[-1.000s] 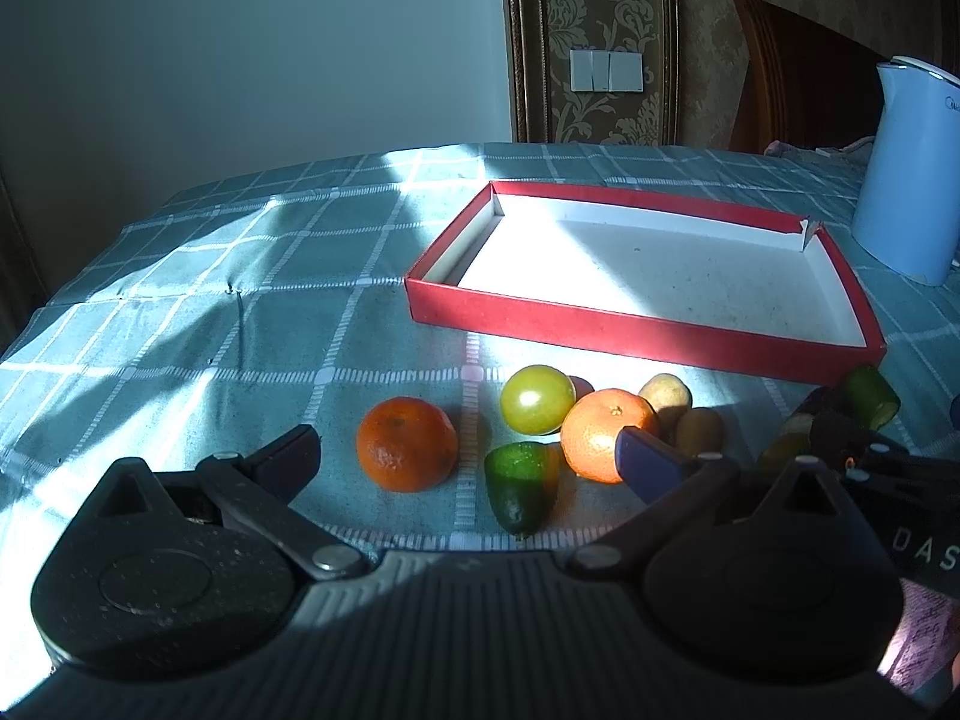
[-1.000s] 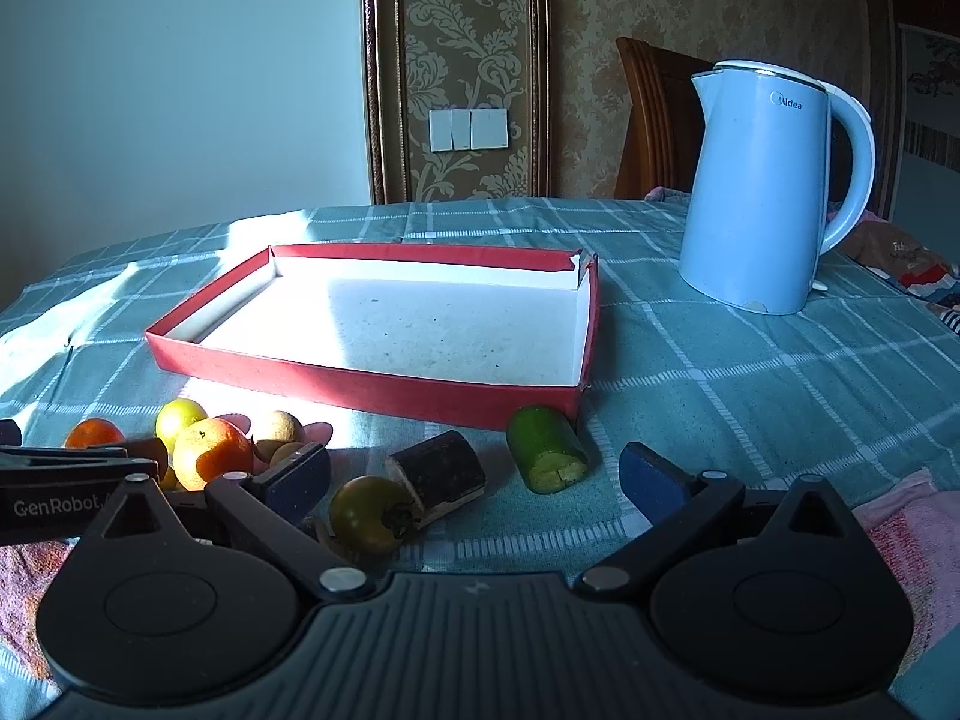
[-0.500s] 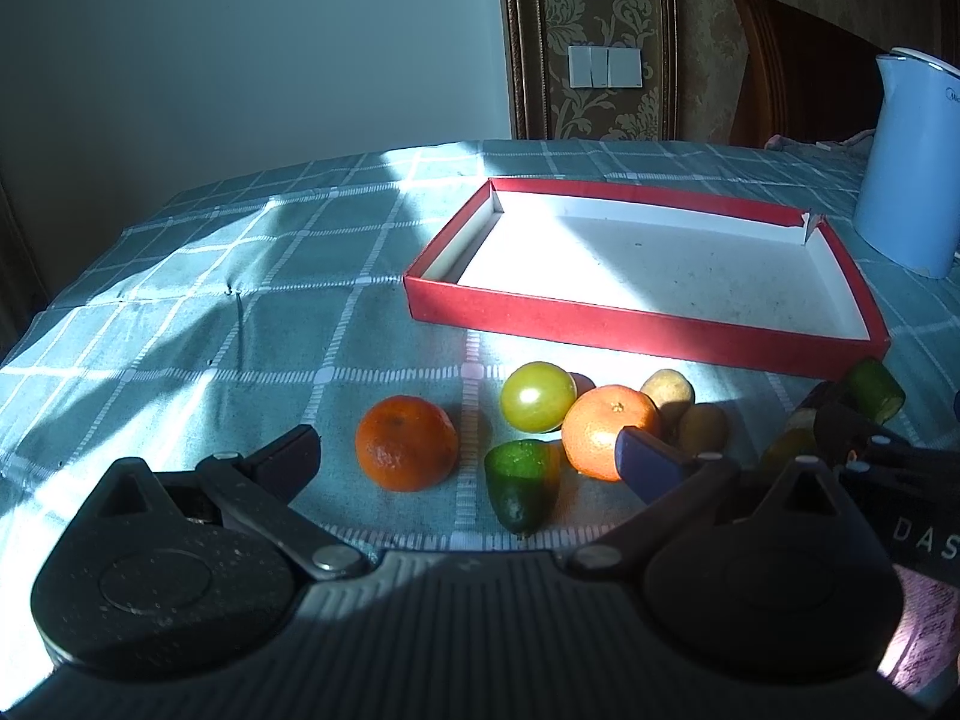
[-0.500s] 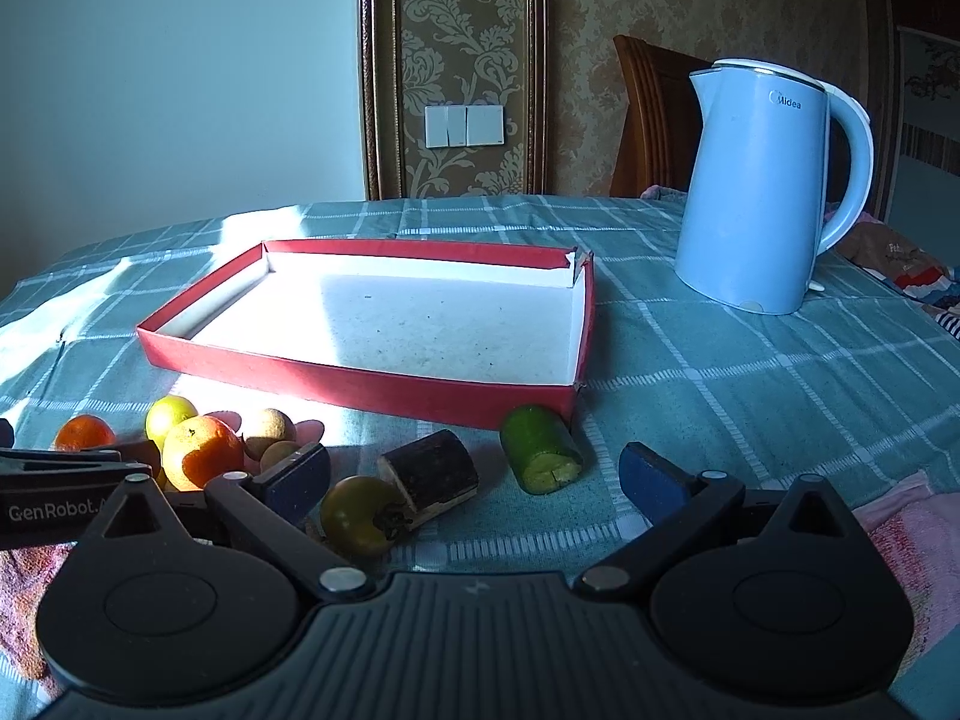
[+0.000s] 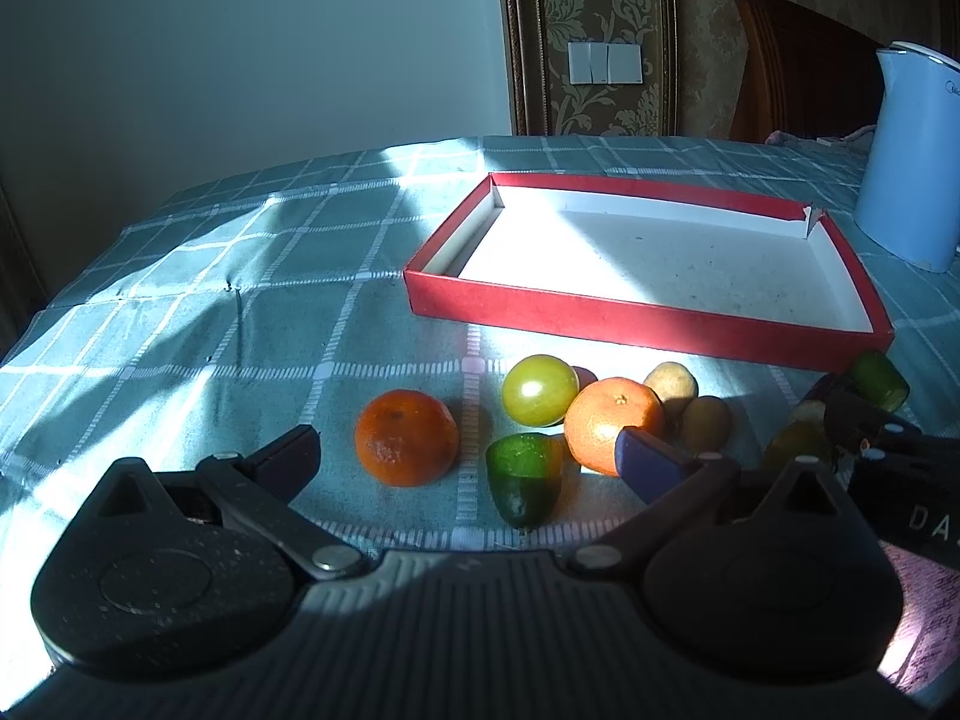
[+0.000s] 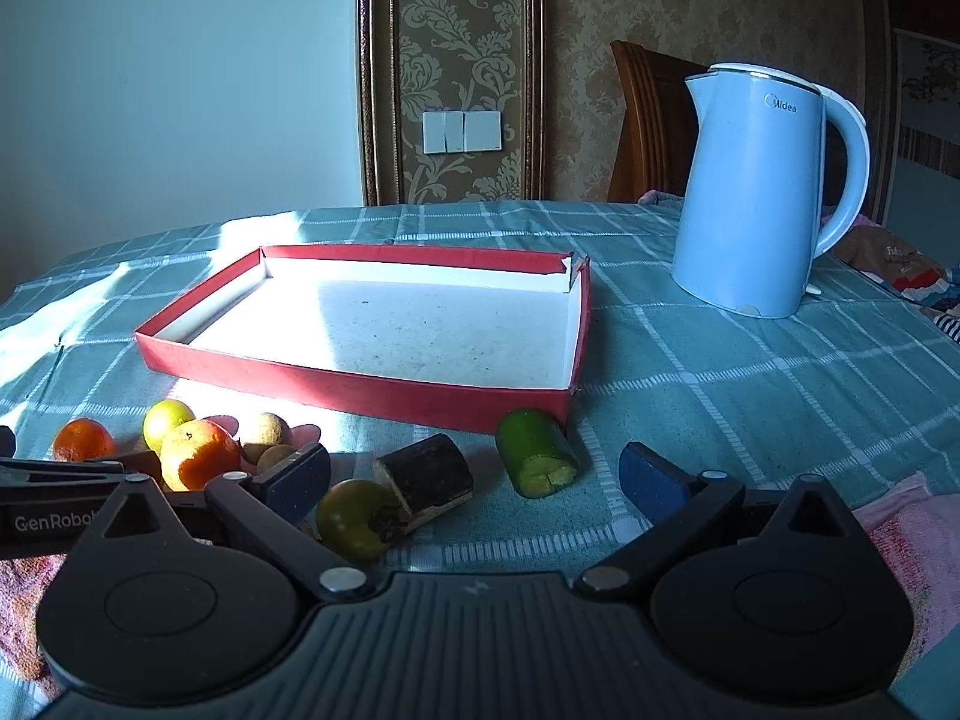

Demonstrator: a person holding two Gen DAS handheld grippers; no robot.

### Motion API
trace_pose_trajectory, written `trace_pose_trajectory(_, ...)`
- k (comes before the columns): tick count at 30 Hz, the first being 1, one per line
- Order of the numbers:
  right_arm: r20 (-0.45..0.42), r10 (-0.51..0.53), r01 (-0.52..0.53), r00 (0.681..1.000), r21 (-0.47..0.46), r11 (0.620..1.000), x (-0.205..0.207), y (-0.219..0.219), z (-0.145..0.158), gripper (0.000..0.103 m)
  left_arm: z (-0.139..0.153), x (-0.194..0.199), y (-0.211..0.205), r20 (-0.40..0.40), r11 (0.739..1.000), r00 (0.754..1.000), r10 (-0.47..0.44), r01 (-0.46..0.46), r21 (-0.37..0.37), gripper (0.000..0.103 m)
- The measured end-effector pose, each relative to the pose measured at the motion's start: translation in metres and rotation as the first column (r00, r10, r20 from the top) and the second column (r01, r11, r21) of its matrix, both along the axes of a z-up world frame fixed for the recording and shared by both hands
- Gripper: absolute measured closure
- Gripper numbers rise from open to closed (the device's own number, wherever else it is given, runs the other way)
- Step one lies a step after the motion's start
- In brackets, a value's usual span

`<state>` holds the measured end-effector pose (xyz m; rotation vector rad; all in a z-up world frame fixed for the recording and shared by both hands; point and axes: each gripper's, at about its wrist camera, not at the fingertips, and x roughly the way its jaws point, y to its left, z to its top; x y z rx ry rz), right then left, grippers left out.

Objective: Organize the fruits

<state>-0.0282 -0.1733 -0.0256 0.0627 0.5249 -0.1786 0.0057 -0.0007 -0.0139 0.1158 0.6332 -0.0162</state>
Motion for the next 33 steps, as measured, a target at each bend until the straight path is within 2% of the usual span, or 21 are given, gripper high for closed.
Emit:
trace_pose_trajectory(27,0.008,0.007,-0.007,1.000,-0.022,1.000,-0.004,0.001,-0.002,0.000,-0.004,0.000,0.001,-0.009,1.000,1.000,-0.003,0.003,0.005,0.000)
trace_pose_trajectory(33,0.042,-0.021,0.025,0.999,-0.080,0.996,-0.012,-0.006,0.000,0.000,-0.008,-0.006,0.008,0.000,0.999,1.000,-0.019,0.019,0.028,0.000)
